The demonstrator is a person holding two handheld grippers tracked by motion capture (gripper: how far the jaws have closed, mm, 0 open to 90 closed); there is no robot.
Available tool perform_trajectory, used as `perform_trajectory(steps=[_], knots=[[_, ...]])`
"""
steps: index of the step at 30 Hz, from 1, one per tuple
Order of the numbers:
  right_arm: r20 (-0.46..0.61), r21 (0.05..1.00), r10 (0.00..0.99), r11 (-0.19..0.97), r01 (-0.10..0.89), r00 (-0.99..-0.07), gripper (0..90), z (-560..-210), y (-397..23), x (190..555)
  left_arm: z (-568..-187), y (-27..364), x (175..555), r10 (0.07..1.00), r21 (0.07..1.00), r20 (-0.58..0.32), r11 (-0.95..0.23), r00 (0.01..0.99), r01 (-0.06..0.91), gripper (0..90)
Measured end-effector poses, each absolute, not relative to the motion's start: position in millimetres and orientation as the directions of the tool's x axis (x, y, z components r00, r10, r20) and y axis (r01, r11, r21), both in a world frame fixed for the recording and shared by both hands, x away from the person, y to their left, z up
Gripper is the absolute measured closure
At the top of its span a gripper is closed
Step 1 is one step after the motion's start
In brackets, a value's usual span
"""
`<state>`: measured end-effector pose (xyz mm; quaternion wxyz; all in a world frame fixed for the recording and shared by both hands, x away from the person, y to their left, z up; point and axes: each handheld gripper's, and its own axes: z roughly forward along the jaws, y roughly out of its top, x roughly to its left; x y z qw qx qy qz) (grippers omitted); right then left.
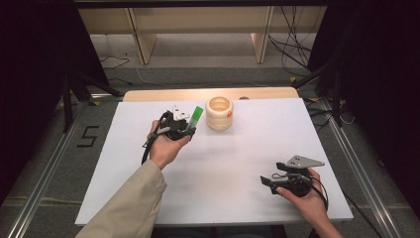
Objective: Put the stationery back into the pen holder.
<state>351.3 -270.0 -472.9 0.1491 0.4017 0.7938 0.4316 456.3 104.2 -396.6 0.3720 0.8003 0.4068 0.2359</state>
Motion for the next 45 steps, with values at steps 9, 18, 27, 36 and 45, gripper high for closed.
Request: perform_trajectory(steps=[9, 18, 27, 36, 45], knots=[[0.111, 0.805, 0.767, 0.303, 0.509, -0.632, 16.4, -472.8, -270.0, 351.2, -394.8, 101.0, 463.6, 0.828, 0.791, 0.070, -0.385, 0.556, 0.476, 66.1], [0.111, 0.805, 0.766, 0.304, 0.509, -0.633, 16.5, -472.8, -269.9, 351.2, -391.4, 97.0, 470.6, 0.830, 0.797, 0.069, -0.379, 0.553, 0.470, 66.1], [0.111, 0.806, 0.765, 0.304, 0.508, -0.635, 16.5, -472.8, -269.9, 351.3, -391.3, 94.0, 477.4, 0.833, 0.799, 0.068, -0.375, 0.550, 0.470, 66.1], [0.113, 0.805, 0.765, 0.304, 0.509, -0.635, 16.5, -472.7, -269.8, 351.1, -390.3, 91.5, 483.9, 0.834, 0.808, 0.066, -0.367, 0.548, 0.461, 66.1], [0.113, 0.806, 0.764, 0.304, 0.508, -0.635, 16.5, -472.9, -269.7, 351.2, -390.7, 89.4, 488.2, 0.833, 0.811, 0.060, -0.362, 0.550, 0.460, 66.1]])
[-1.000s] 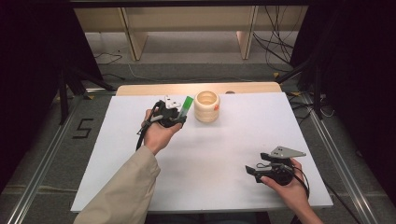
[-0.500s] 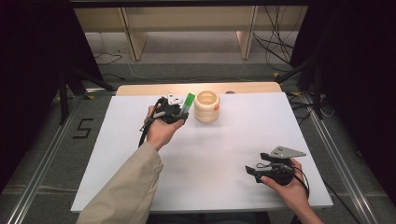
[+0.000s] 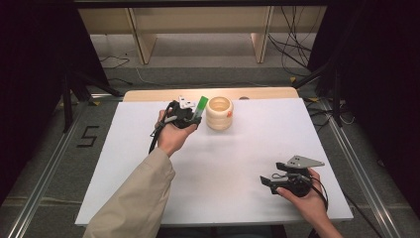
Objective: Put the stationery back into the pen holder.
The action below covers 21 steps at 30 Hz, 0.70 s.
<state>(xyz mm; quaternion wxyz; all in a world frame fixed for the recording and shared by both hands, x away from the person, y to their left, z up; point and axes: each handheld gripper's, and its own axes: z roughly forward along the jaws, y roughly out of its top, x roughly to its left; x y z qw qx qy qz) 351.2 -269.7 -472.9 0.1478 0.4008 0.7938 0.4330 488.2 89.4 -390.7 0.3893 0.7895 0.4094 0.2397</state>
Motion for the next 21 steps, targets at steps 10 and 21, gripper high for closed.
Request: perform_trajectory(steps=[10, 21], knots=[[0.113, 0.806, 0.763, 0.304, 0.508, -0.636, 16.4, -473.0, -269.5, 351.4, -390.1, 84.4, 492.2, 0.829, 0.814, 0.065, -0.366, 0.556, 0.451, 66.1], [0.115, 0.807, 0.763, 0.302, 0.508, -0.636, 16.5, -473.0, -269.4, 351.5, -388.9, 81.1, 497.5, 0.827, 0.816, 0.071, -0.370, 0.557, 0.445, 66.1]])
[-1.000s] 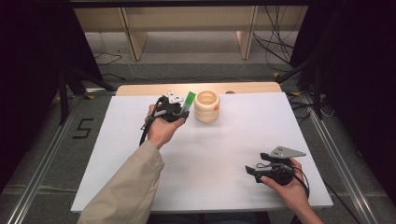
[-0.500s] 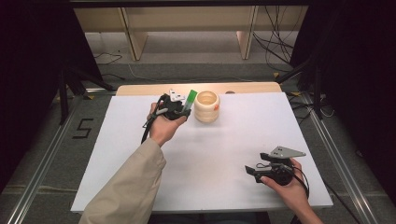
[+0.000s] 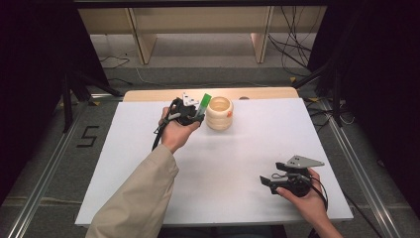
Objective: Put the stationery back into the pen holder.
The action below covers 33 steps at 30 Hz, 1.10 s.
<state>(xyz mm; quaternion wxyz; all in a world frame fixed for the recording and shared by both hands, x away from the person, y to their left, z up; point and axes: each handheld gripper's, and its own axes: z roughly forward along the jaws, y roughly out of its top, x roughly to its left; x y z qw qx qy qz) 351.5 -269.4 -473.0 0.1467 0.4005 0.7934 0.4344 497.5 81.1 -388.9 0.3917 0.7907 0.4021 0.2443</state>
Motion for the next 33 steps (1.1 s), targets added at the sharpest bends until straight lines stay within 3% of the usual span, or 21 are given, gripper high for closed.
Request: perform_trajectory(steps=[33], knots=[[0.118, 0.807, 0.763, 0.299, 0.509, -0.635, 16.5, -472.9, -270.2, 351.8, -383.5, 52.8, 533.4, 0.812, 0.842, 0.076, -0.363, 0.579, 0.399, 66.0]])
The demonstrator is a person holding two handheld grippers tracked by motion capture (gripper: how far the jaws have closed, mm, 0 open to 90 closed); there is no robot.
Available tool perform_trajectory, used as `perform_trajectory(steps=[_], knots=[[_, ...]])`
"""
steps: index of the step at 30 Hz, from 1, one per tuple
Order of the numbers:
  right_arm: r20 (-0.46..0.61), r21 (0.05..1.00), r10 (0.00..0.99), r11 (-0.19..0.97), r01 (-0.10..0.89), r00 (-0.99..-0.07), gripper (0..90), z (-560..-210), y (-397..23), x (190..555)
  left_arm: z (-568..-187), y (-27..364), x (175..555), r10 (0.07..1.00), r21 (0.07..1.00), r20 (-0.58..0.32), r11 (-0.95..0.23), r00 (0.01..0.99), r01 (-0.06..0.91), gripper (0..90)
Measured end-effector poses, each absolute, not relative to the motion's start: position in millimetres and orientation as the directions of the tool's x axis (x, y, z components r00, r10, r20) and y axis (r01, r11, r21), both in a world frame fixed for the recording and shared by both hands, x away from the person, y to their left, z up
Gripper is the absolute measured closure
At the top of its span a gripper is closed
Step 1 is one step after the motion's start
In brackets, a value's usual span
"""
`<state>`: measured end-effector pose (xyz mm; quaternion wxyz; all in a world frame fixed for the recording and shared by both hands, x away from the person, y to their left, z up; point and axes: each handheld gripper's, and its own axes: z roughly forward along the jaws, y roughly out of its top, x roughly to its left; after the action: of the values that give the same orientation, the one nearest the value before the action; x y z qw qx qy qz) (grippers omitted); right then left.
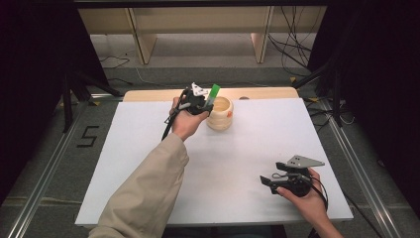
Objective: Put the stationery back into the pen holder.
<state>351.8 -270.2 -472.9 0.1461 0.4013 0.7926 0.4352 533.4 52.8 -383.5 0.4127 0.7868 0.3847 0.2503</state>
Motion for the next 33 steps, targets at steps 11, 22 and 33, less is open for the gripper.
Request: perform_trajectory(steps=[11, 22, 33], knots=[[0.119, 0.808, 0.763, 0.298, 0.509, -0.635, 16.5, -473.1, -270.5, 352.0, -387.1, 35.8, 552.7, 0.793, 0.874, 0.065, -0.338, 0.606, 0.348, 65.9], [0.120, 0.807, 0.763, 0.298, 0.510, -0.635, 16.5, -473.2, -270.6, 352.2, -392.9, 24.6, 565.8, 0.784, 0.906, 0.053, -0.299, 0.619, 0.300, 65.9], [0.123, 0.807, 0.762, 0.297, 0.511, -0.636, 16.4, -473.2, -270.6, 351.7, -411.2, 24.3, 576.8, 0.792, 0.892, 0.050, -0.309, 0.609, 0.329, 65.6]])
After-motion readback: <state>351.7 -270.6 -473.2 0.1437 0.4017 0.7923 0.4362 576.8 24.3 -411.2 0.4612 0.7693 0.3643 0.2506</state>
